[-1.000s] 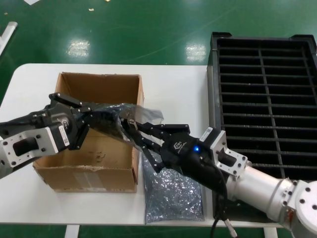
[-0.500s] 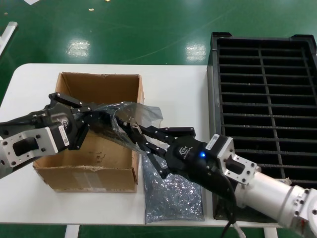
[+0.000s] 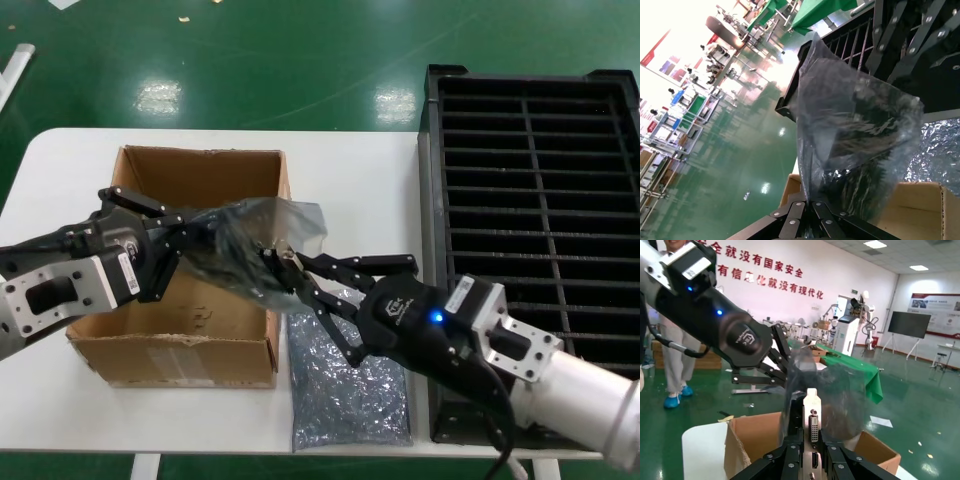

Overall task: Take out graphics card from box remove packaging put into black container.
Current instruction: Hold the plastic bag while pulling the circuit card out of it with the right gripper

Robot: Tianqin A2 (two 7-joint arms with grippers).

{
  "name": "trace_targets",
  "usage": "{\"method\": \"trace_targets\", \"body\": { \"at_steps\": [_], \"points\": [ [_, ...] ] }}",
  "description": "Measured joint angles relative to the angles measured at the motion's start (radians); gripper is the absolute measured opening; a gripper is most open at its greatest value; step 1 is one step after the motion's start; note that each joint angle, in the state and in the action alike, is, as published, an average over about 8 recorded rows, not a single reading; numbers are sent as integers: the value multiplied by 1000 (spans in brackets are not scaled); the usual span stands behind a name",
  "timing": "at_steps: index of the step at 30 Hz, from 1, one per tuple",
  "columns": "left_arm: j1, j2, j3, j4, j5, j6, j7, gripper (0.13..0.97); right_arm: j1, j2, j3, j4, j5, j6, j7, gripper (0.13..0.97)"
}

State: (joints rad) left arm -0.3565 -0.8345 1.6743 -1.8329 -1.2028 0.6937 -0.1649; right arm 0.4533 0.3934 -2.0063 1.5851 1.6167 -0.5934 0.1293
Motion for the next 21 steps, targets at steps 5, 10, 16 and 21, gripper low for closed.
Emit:
{"method": "trace_targets", "body": {
  "at_steps": [5,10,16,21],
  "points": [
    [0,0,0,0,0,0,0,138,-23,52,18,68,-5,-3,33,186],
    [0,0,0,0,0,0,0,138,-65,126,56,143,-2,-3,72,186],
    [0,0,0,0,0,0,0,138,-140,243,126,226,59,-41,91,186],
    [0,0,0,0,0,0,0,138,-217,340,220,283,138,-73,87,186]
  ]
}}
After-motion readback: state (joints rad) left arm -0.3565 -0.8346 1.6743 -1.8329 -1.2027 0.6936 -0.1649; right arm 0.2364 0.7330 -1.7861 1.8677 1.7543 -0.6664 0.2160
